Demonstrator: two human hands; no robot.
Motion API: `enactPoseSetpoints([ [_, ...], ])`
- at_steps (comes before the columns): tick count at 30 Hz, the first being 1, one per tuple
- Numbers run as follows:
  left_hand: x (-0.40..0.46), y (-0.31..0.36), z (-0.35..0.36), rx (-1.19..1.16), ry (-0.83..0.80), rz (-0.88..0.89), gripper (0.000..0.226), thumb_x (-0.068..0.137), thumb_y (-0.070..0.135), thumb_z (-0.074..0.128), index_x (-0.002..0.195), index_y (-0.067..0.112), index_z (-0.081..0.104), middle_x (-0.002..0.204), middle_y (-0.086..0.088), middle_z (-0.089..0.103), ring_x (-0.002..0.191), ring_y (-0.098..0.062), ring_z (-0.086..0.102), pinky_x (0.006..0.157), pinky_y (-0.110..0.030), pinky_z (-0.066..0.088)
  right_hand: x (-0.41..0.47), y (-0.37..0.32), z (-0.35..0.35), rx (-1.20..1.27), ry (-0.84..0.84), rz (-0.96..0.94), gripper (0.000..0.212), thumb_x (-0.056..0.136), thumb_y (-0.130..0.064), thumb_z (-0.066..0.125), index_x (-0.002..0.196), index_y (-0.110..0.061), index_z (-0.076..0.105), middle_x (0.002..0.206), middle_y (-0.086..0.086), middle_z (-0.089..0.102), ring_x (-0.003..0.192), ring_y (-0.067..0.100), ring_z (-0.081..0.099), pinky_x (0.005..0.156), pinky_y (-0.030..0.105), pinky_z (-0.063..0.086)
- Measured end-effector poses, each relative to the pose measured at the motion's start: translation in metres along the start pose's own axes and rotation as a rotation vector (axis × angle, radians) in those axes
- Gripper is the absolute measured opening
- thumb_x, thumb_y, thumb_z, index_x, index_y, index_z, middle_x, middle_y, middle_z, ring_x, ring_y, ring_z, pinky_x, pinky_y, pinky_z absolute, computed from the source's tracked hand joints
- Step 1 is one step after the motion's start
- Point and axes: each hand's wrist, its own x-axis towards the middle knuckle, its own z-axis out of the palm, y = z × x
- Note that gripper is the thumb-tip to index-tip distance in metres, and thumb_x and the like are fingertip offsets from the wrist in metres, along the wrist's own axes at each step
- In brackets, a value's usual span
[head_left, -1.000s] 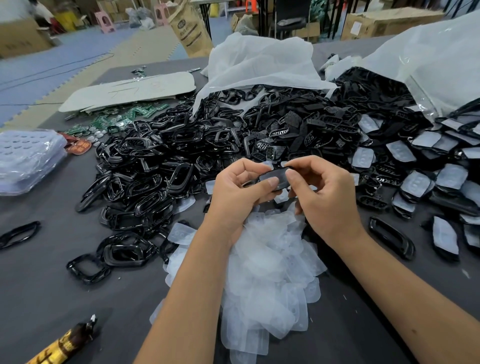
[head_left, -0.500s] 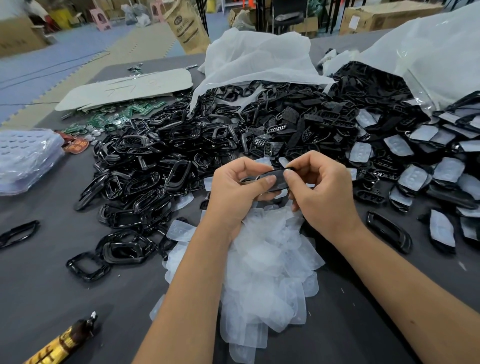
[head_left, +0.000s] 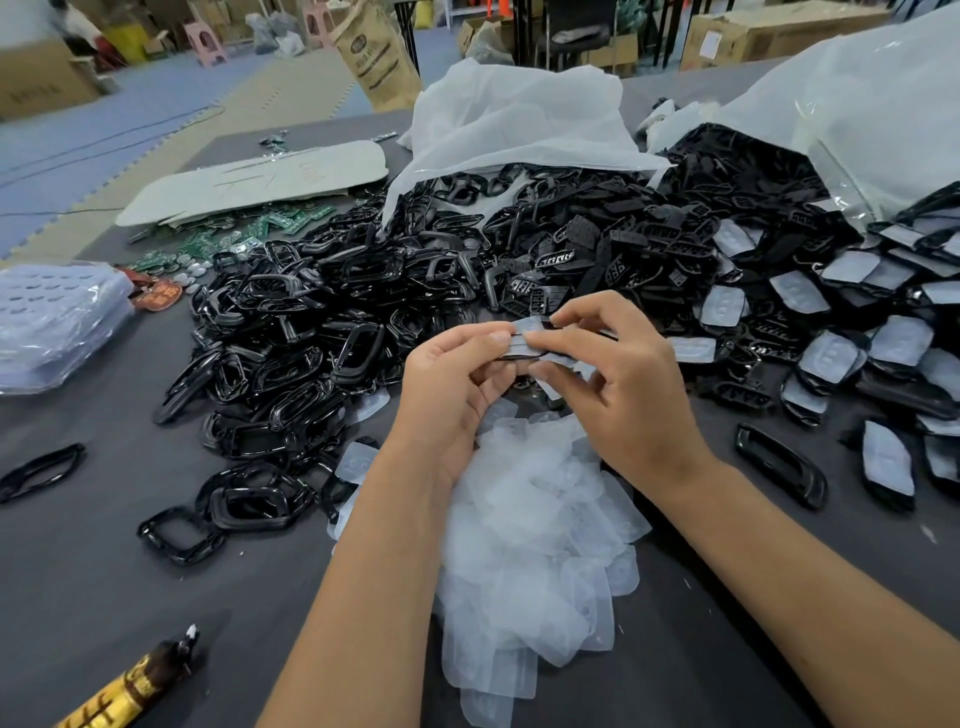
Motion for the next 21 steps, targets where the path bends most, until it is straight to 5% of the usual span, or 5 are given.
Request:
enactPoseSetpoints([
  [4,0.000,0.001,0.002,-0.031,-0.091,-0.049,0.037,0.104,0.032,0.057,0.100,-0.001,0.075,0.088,-0.016,0.075,0.070,-0.015,0.073,0.065,-0.018,0.058,0.002,0.002,-0.003,0.018,0.093,0.052,0.011,0.094,-0.012,0.077,0.100,-0.005,0.082,0.101,0.007,0.063,0.090,0.024,0.060,0.073,0.032,0.051],
  [9,-0.001,-0.007,0.007,0.091,-0.123,0.029,0.020,0.100,0.001,0.060,0.116,-0.008,0.069,0.099,-0.018,0.077,0.083,-0.019,0.076,0.075,-0.020,0.059,0.001,0.002,-0.011,0.260,0.108,0.275,0.008,0.093,-0.013,0.077,0.091,-0.007,0.081,0.079,0.006,0.054,0.071,0.009,0.053,0.066,0.015,0.041],
  [12,-0.001,-0.007,0.006,0.094,-0.140,0.046,0.020,0.100,0.000,0.060,0.116,-0.009,0.067,0.104,-0.019,0.076,0.090,-0.019,0.075,0.081,-0.023,0.060,0.003,0.005,-0.012,0.508,0.042,0.415,0.012,0.095,-0.011,0.073,0.088,-0.004,0.080,0.079,0.013,0.051,0.065,0.017,0.053,0.065,0.027,0.045],
  [15,0.002,-0.008,0.005,0.100,-0.138,0.052,0.018,0.101,0.002,0.059,0.113,-0.007,0.068,0.101,-0.017,0.076,0.091,-0.019,0.074,0.082,-0.024,0.060,0.004,0.008,-0.013,0.682,-0.022,0.482,0.013,0.098,-0.008,0.067,0.099,-0.004,0.080,0.086,0.010,0.057,0.068,0.019,0.055,0.068,0.034,0.048],
  [21,0.006,-0.010,0.005,0.084,-0.140,0.048,0.015,0.103,0.005,0.058,0.106,-0.002,0.072,0.101,-0.016,0.078,0.094,-0.020,0.075,0.084,-0.025,0.060,0.002,0.011,-0.010,0.717,-0.016,0.474,0.039,0.095,0.006,0.067,0.127,-0.016,0.072,0.091,0.004,0.069,0.075,0.016,0.064,0.071,0.022,0.055],
])
